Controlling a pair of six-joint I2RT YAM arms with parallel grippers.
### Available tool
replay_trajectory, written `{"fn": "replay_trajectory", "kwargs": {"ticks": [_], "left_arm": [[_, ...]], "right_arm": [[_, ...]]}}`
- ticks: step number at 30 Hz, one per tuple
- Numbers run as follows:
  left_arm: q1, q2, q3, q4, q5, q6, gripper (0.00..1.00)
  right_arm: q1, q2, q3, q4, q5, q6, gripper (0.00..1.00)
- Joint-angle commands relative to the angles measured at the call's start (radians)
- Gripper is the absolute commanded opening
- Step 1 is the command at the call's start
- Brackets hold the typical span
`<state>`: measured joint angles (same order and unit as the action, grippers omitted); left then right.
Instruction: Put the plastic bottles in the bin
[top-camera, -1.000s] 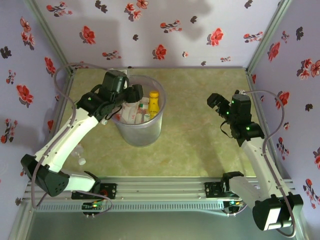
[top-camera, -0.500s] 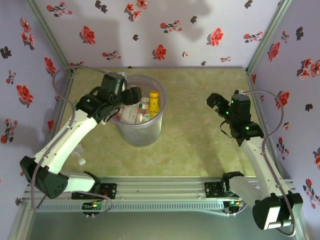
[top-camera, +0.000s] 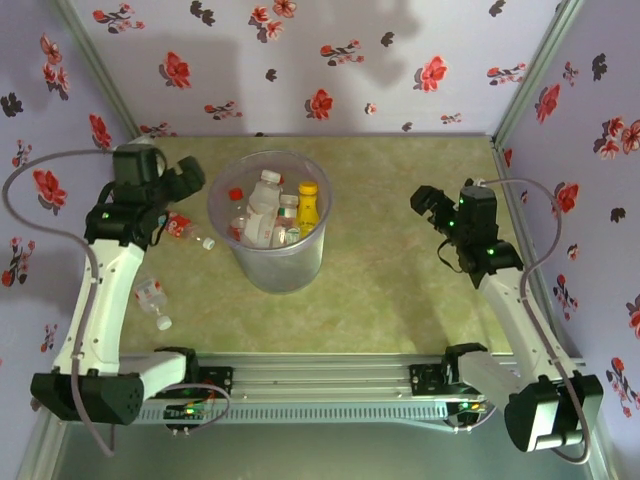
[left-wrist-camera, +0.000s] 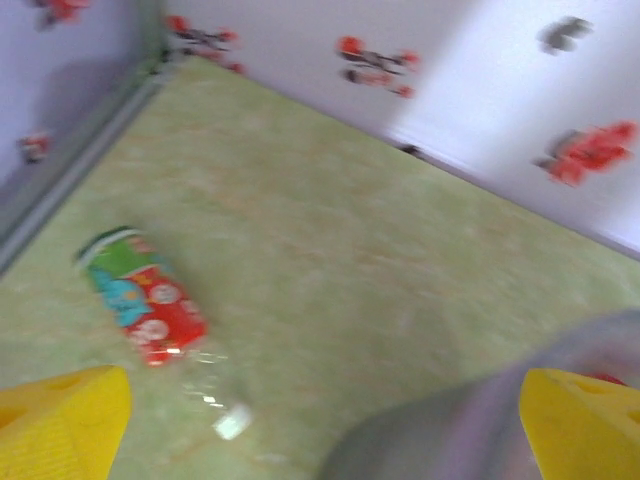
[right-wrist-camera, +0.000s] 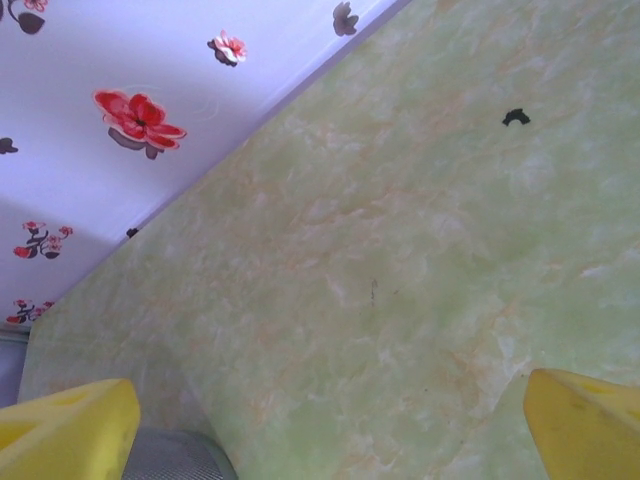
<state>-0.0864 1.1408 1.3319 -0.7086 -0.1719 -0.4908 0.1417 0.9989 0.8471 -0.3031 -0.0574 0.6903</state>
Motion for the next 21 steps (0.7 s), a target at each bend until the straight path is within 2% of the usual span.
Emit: {"fn": "replay_trajectory", "kwargs": {"ticks": [1, 4, 8, 14, 21], "left_arm": [[0.104, 0.011, -0.067, 0.066, 0.04, 0.002, 1.0], [0.189, 0.103, -0.091, 0.12, 0.091, -0.035, 1.0], [0.248, 0.242, -0.127, 0.223, 0.159, -0.141, 1.0], [0.257, 0.436, -0.105, 0.27, 0.171, -0.221, 1.0], [0.258, 0.617, -0.021, 0.253, 0.108, -0.268, 1.0]], "right_arm": [[-0.007, 0.004, -0.01, 0.032, -0.022, -0.002, 0.99], [-0.007, 0.0, -0.009, 0.026, -0.023, -0.009, 0.99], [-0.008, -0.019, -0.019, 0.015, -0.025, -0.01, 0.99], [-0.019, -0.061, -0.049, 0.016, -0.04, 0.001, 0.99], [-0.027, -0.078, -0.055, -0.009, -0.07, -0.01, 0.99]]}}
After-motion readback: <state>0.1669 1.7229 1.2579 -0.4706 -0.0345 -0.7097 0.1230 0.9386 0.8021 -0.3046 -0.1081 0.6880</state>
